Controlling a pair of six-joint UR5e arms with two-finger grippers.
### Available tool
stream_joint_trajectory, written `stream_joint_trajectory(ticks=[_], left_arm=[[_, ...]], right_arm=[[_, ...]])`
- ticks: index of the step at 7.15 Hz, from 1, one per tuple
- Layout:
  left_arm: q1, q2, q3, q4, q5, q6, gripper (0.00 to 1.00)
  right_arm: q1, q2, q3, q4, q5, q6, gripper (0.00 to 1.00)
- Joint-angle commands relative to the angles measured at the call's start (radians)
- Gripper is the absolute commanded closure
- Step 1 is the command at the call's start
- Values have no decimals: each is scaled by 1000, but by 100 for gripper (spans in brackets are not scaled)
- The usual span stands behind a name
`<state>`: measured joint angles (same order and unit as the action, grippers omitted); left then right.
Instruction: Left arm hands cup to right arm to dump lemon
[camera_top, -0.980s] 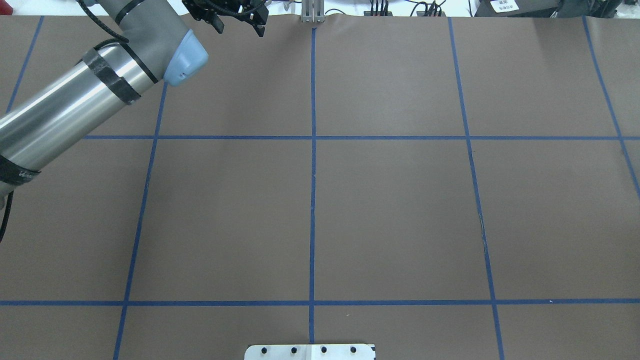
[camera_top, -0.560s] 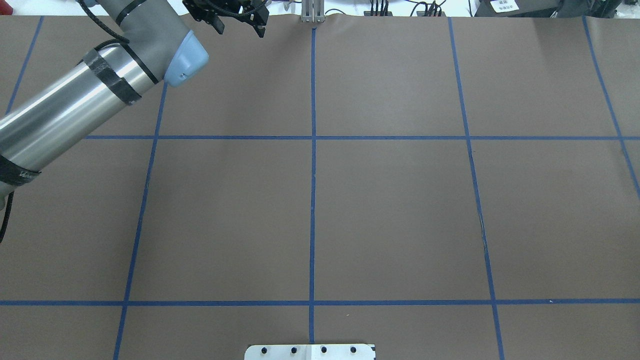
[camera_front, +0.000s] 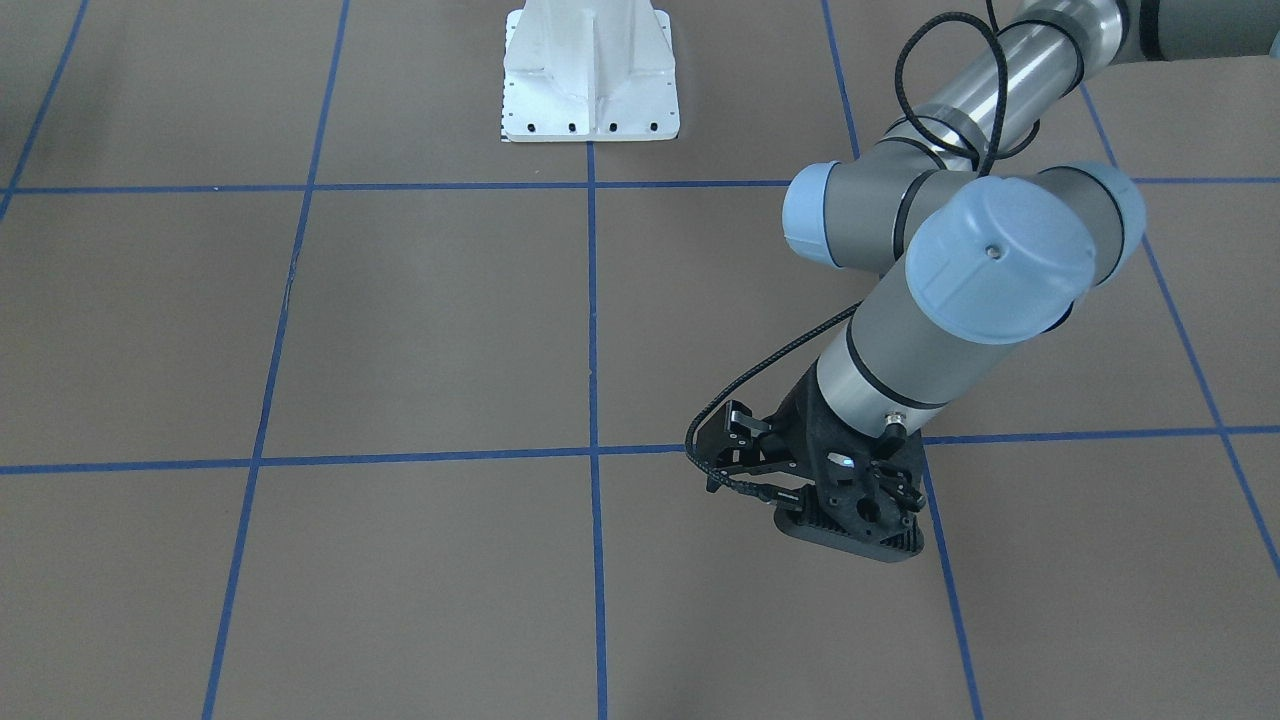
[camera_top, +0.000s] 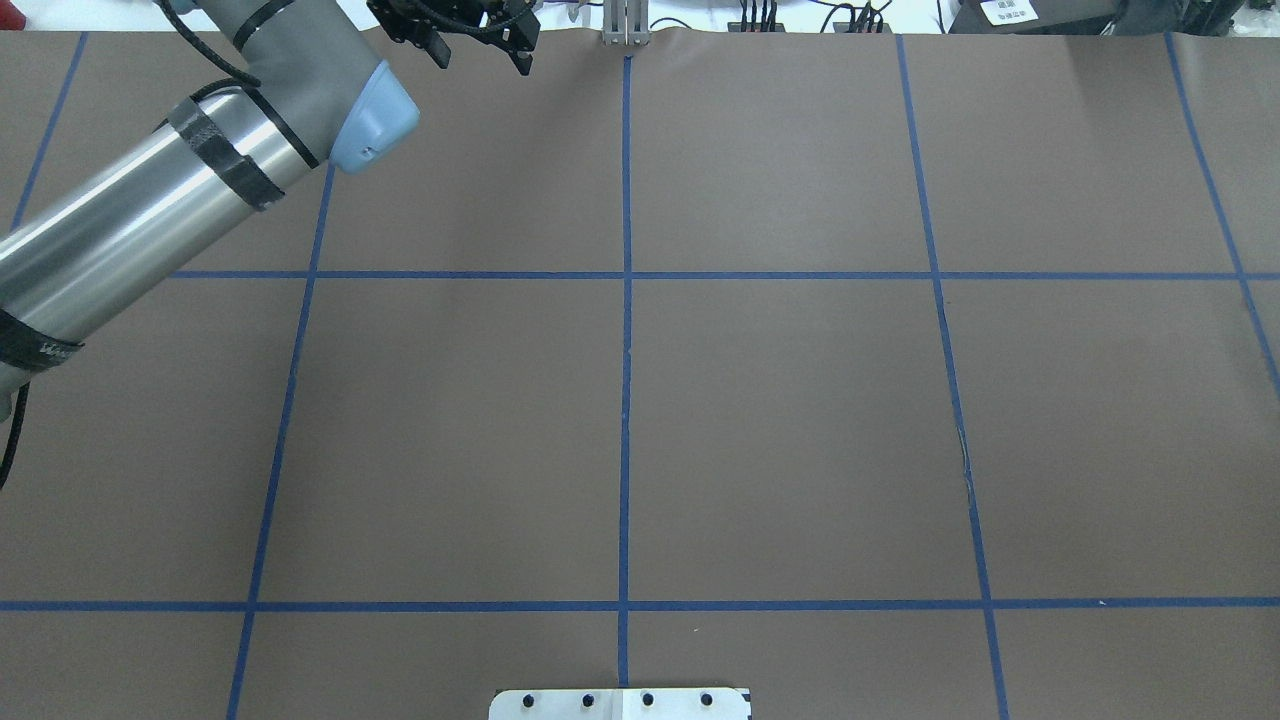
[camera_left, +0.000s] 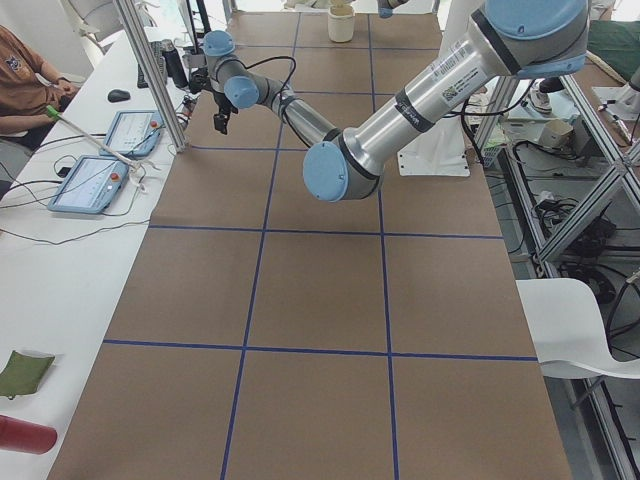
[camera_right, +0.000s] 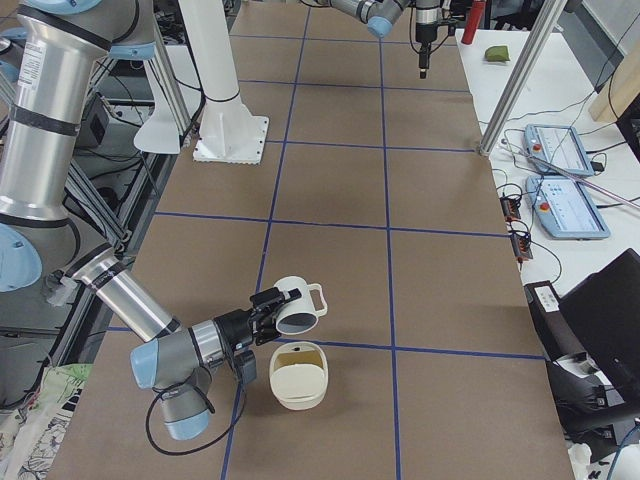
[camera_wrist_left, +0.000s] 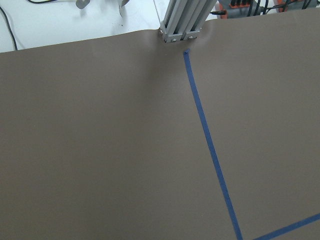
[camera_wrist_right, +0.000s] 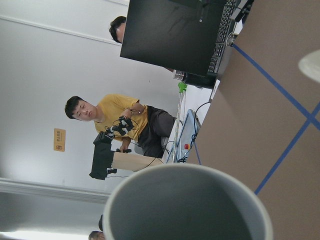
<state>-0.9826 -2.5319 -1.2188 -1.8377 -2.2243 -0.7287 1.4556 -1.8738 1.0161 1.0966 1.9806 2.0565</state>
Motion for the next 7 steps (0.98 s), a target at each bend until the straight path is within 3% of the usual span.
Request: stream_joint_trajectory(ticks=[1,2,4,7], left_arm=[[2,-1,-1,0,0,0,0],[2,1,-1,0,0,0,0],[4,2,1,0,0,0,0],[5,8,1,-2,-2,2,0]], right_arm=[[0,-10,-5,-26,47,-294,77],[0,-28,-5,-56,58,-449,74],[0,-27,39,-133,67,-586,76],[0,2,328,-540,78,-735,76]])
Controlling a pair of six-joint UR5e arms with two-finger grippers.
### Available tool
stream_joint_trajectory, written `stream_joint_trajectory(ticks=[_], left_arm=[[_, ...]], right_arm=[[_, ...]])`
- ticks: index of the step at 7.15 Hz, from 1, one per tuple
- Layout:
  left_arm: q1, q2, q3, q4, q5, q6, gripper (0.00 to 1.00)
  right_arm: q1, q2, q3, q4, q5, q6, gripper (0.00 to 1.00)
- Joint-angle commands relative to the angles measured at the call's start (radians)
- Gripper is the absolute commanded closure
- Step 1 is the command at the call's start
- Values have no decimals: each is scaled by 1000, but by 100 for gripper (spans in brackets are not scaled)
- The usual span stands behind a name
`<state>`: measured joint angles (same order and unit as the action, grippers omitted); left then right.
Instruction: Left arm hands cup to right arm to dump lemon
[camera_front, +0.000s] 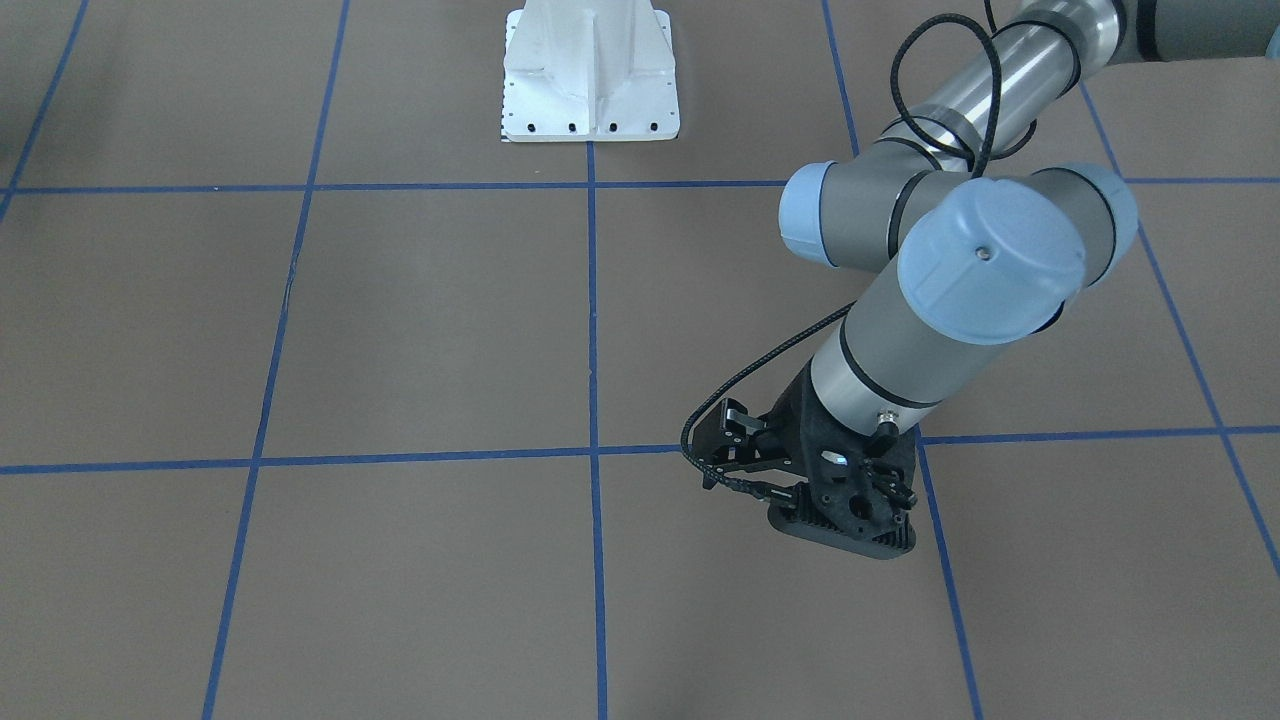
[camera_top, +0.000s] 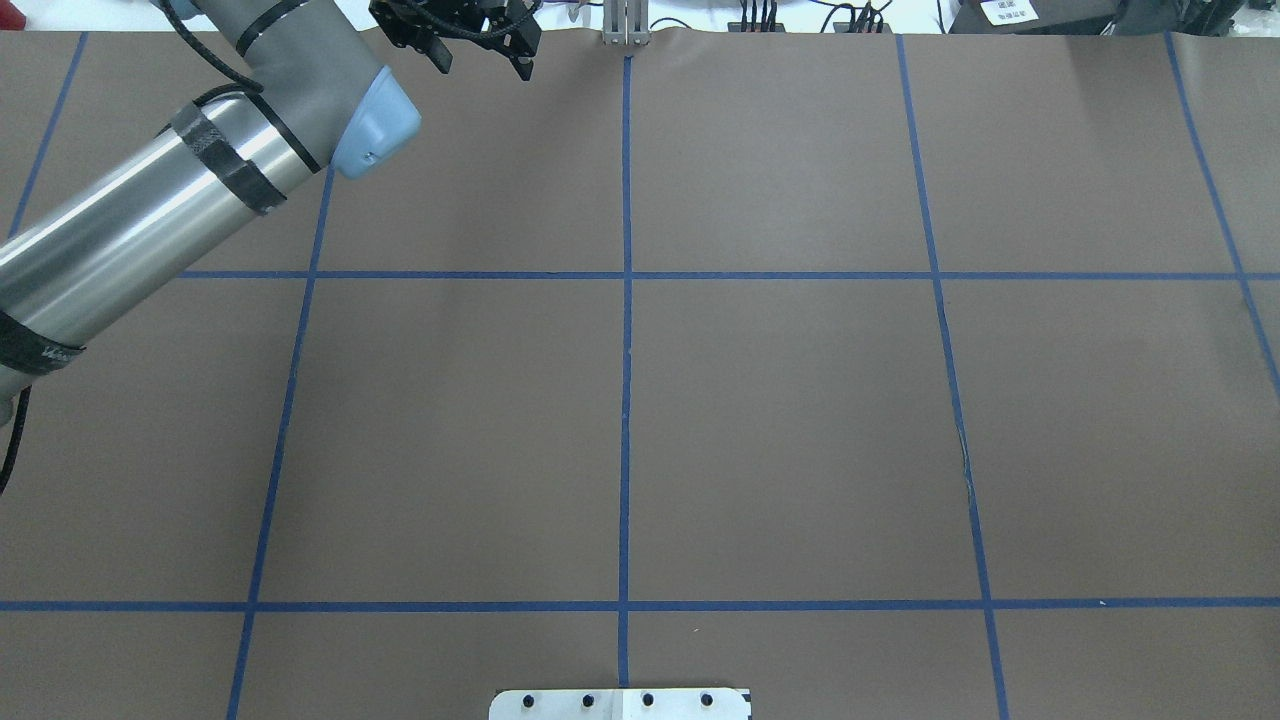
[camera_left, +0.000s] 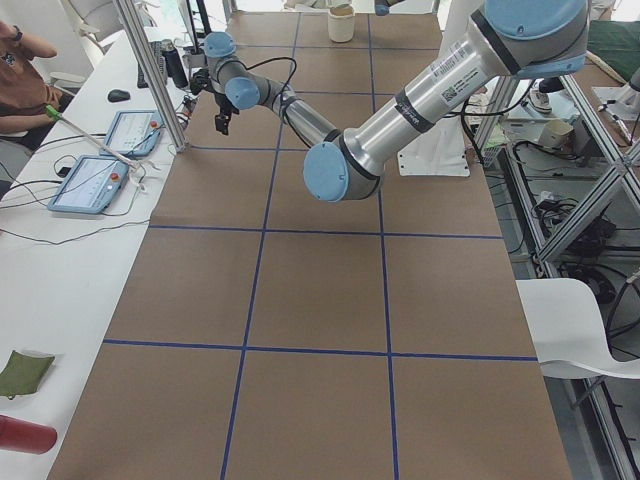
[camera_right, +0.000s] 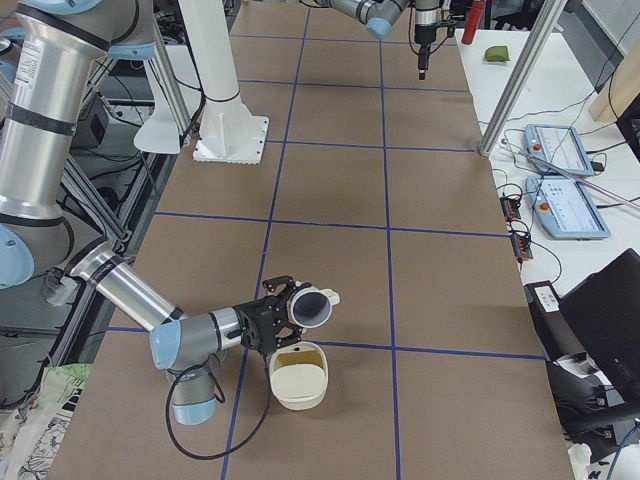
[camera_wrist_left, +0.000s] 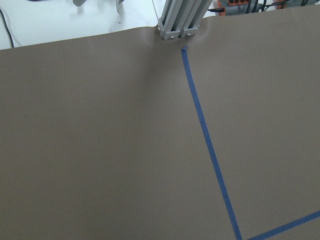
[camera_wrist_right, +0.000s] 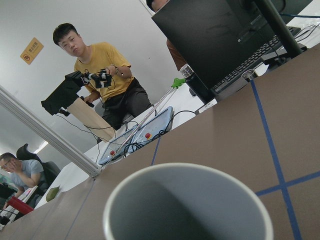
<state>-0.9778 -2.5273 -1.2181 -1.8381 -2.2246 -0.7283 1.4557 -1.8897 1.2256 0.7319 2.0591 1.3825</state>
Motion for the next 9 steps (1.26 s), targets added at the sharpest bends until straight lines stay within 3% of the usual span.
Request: stream_joint_trajectory(ticks=[1,3,6,8,9], left_arm=[[7,4,3,-1,-1,1,0],[7,5,9,0,-9,0,0],[11,12,11,0,-17,-14,0],[22,7,8,-1,-20,-20,0],[24,1,5,-1,-21,-23,0]], right_arm=[[0,58,234,-353,4,-74,76],[-3,159,311,-608,4,-259,76],[-93,279,324,-822,-60,-525,76],[-261,323,342,-839,-221,-661,75],[-361,360,348,-905,-349,-754,75]])
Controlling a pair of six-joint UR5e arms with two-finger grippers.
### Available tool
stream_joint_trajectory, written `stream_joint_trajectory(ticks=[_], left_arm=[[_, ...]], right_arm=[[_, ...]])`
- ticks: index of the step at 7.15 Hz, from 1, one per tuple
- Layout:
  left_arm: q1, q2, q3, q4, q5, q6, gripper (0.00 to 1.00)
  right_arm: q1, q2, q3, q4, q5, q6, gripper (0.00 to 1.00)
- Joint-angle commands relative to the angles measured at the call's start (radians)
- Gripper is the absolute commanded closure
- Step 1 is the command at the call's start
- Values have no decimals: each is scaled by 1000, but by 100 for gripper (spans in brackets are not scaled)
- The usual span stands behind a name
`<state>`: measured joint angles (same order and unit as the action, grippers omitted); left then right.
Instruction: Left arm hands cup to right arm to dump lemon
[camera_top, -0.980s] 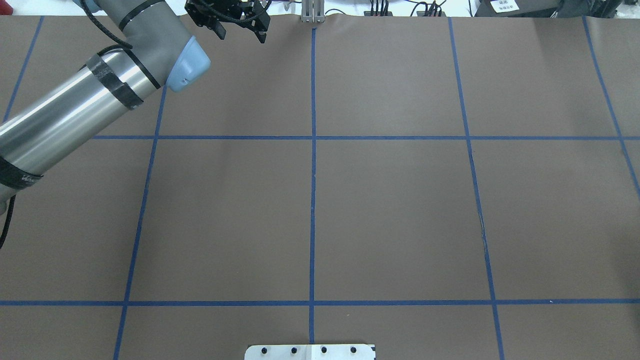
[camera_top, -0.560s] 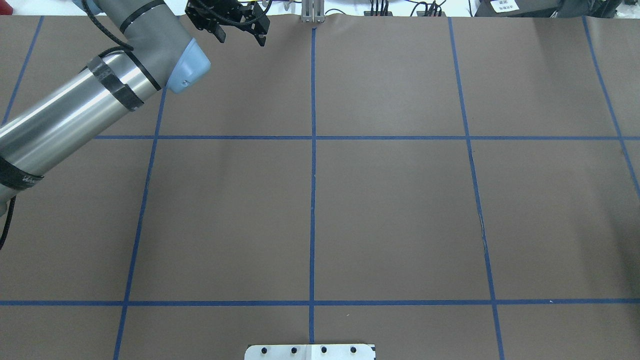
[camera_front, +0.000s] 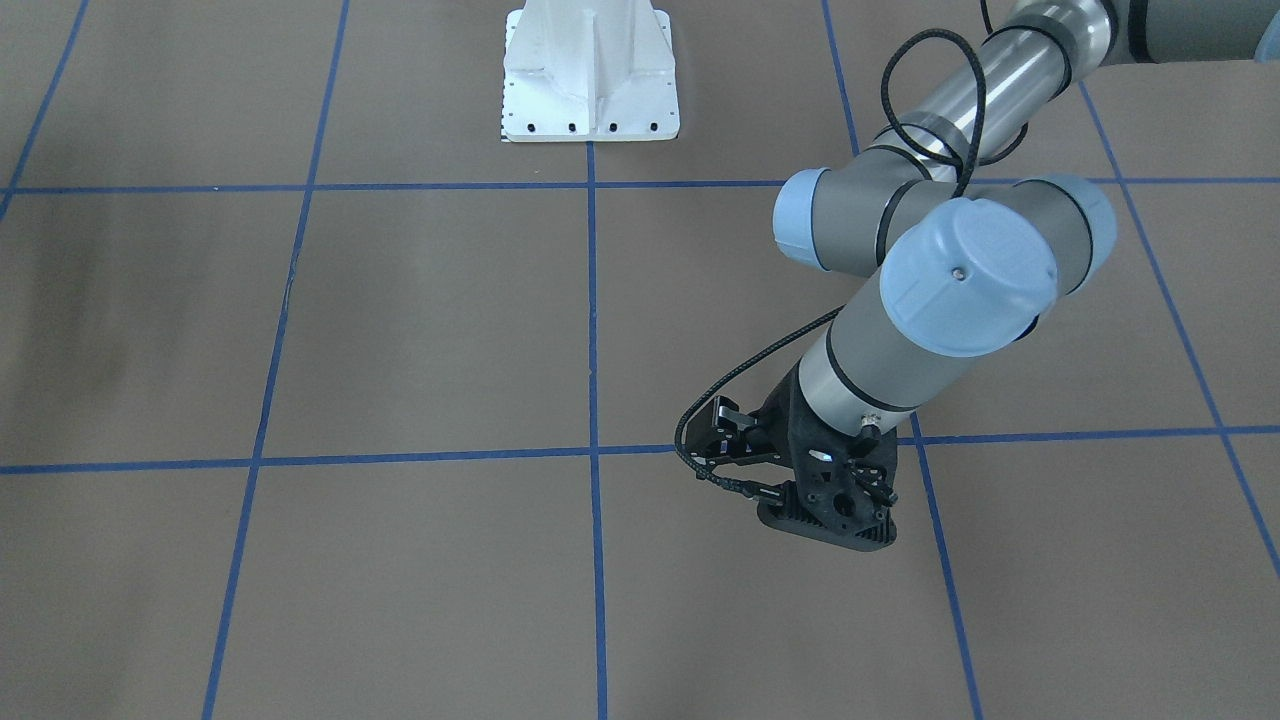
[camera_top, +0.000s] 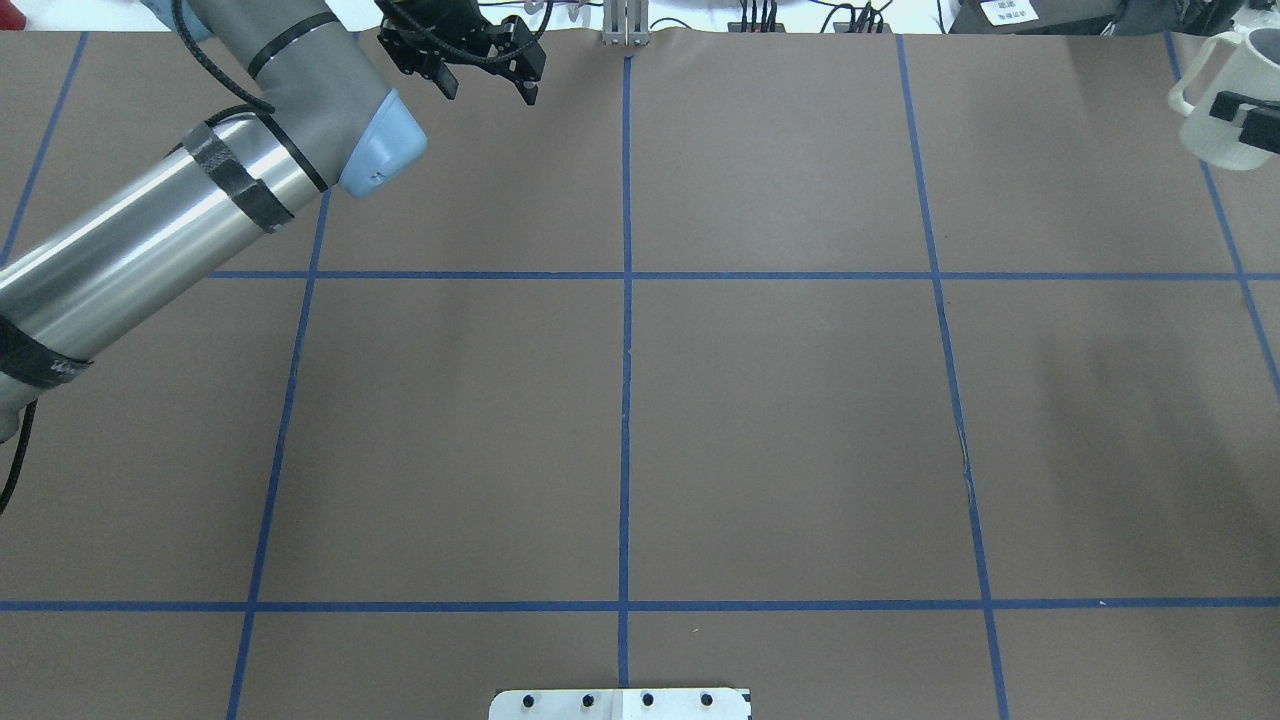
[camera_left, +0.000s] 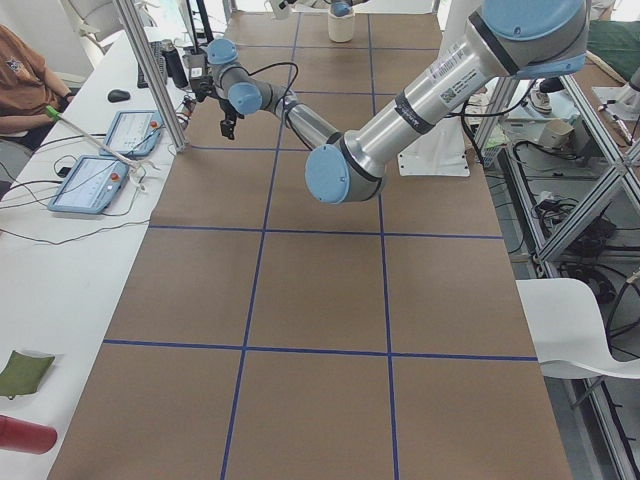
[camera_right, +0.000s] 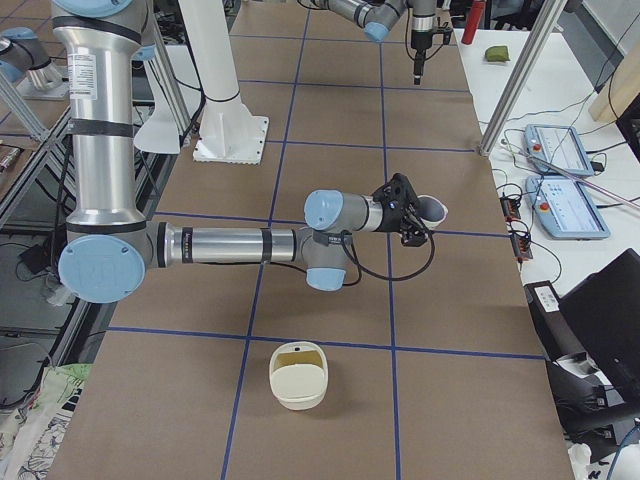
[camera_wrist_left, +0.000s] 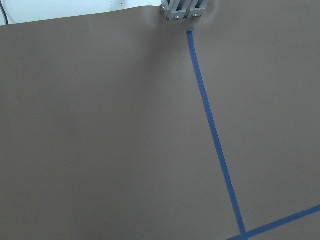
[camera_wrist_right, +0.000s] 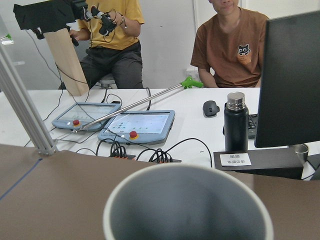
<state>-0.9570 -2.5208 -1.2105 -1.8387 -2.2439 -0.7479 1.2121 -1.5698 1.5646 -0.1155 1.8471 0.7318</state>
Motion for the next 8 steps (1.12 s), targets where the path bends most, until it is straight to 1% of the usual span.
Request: stream_joint_trajectory(ticks=[1,2,3,4,5,6,7,8], left_arm=[[12,-6,-7,-2,-14,-25,0],[18,-18,-7,-13,-64,-78,0],[18,-45,-12,-13,-106,-140,0],[21,-61,-18,-16,-121,-175,0],[59,-64,-27,-22,-122,-197,0],[73,-64,-29,-51,-118,-237,0],[75,-65,-30,-83,-118,-248,0],[81,-67,-30,-83,-120,-248,0]], right_arm=[[-212,86,29,-155,-260,-156,75],[-318,164,29,-255,-416,-196,75],[-447,254,29,-383,-613,-203,74],[-524,326,29,-486,-729,-203,74],[-569,380,29,-569,-787,-203,74],[-613,420,29,-632,-852,-203,74],[-658,460,29,-685,-912,-201,74],[-689,491,31,-722,-963,-201,74]])
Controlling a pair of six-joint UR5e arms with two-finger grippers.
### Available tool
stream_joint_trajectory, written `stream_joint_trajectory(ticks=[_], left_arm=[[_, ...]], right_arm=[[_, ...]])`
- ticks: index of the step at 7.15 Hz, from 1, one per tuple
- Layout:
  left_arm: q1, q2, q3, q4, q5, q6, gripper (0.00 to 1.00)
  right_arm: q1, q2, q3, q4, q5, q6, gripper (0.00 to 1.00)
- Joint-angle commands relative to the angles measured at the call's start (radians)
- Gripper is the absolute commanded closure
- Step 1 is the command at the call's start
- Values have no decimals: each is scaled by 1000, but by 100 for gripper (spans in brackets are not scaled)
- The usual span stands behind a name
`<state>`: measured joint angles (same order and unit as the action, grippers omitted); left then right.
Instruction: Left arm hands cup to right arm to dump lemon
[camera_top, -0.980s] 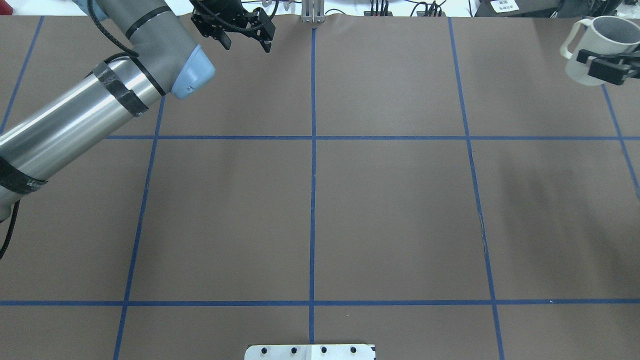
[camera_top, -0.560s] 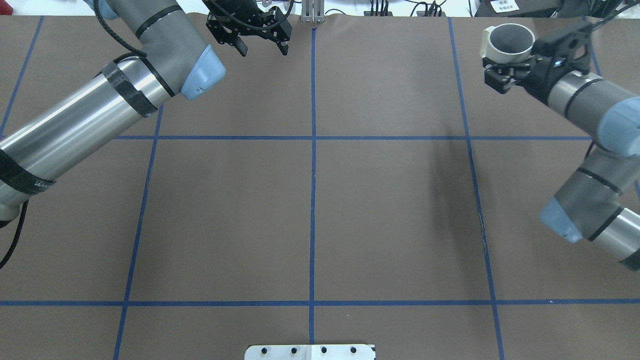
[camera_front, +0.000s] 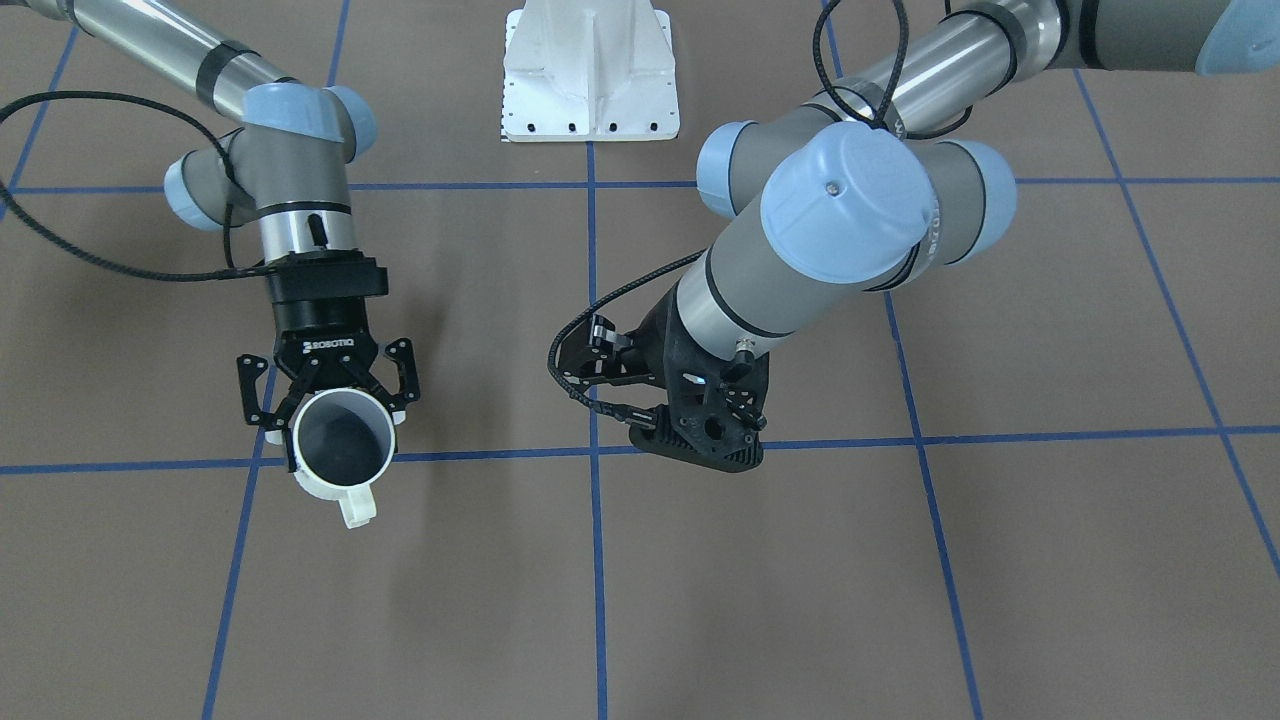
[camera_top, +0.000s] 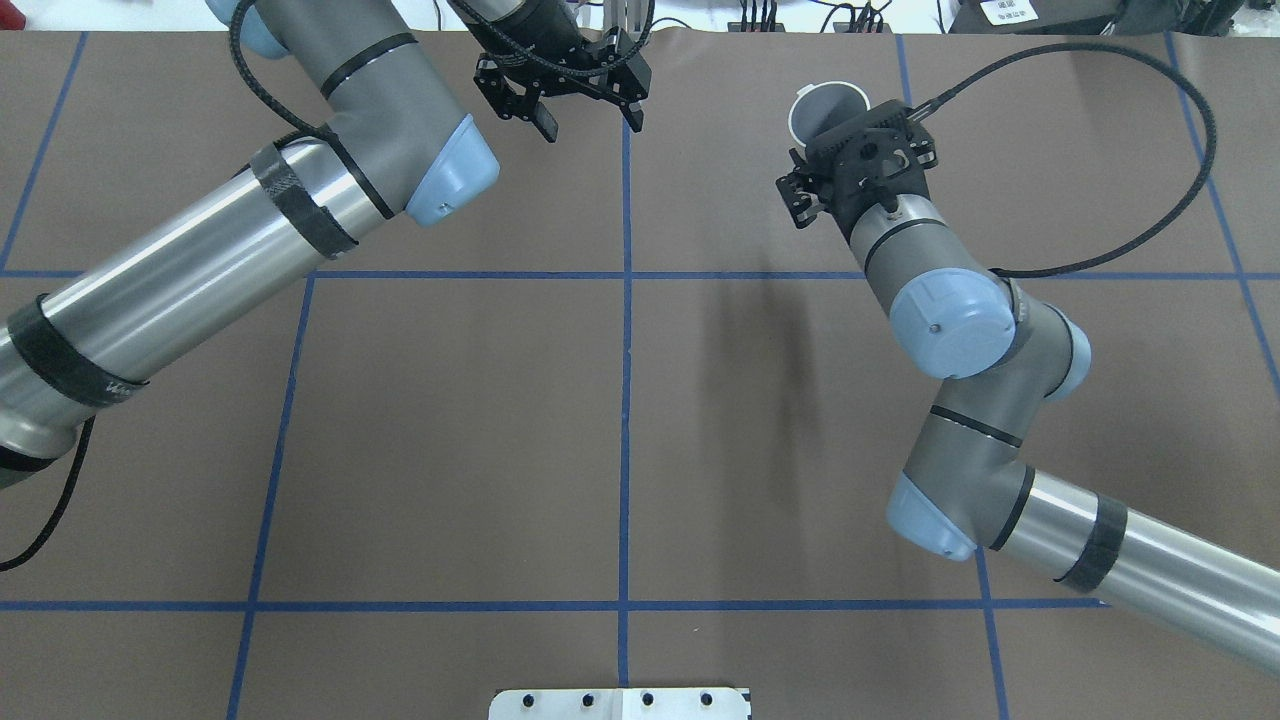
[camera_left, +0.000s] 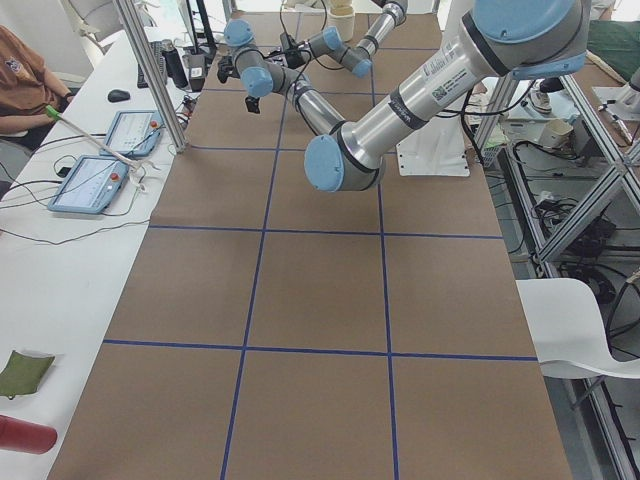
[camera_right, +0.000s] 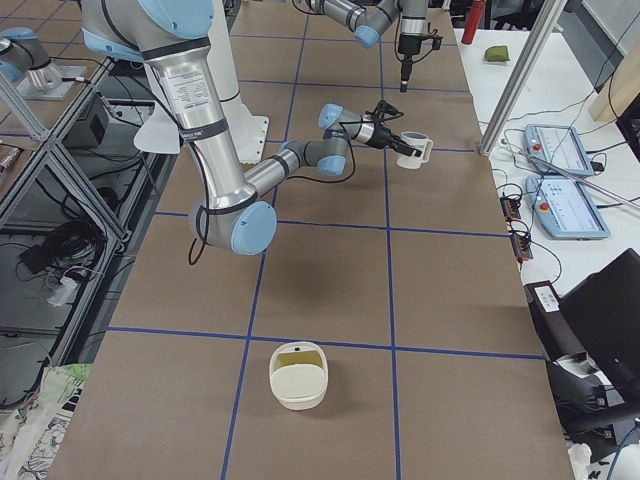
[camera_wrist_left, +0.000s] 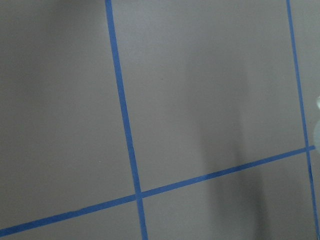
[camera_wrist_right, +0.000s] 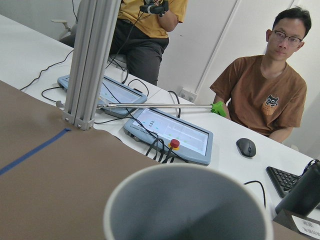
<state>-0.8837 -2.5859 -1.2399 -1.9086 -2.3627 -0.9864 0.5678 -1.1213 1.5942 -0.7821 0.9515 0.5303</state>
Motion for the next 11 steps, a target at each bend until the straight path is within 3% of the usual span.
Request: stream_joint_trajectory(ticks=[1,6,11], left_arm=[[6,-20,2,-12,-3,-20,2],[6,-49,11,-10,-6,-47,10],[23,-62,34,-10,-6,-47,28]], right_arm=[[-58,46,1,-66,-83,0,74],[-140,123,-10,-151,-186,13,73],[-154,126,-2,-146,-209,14,72]])
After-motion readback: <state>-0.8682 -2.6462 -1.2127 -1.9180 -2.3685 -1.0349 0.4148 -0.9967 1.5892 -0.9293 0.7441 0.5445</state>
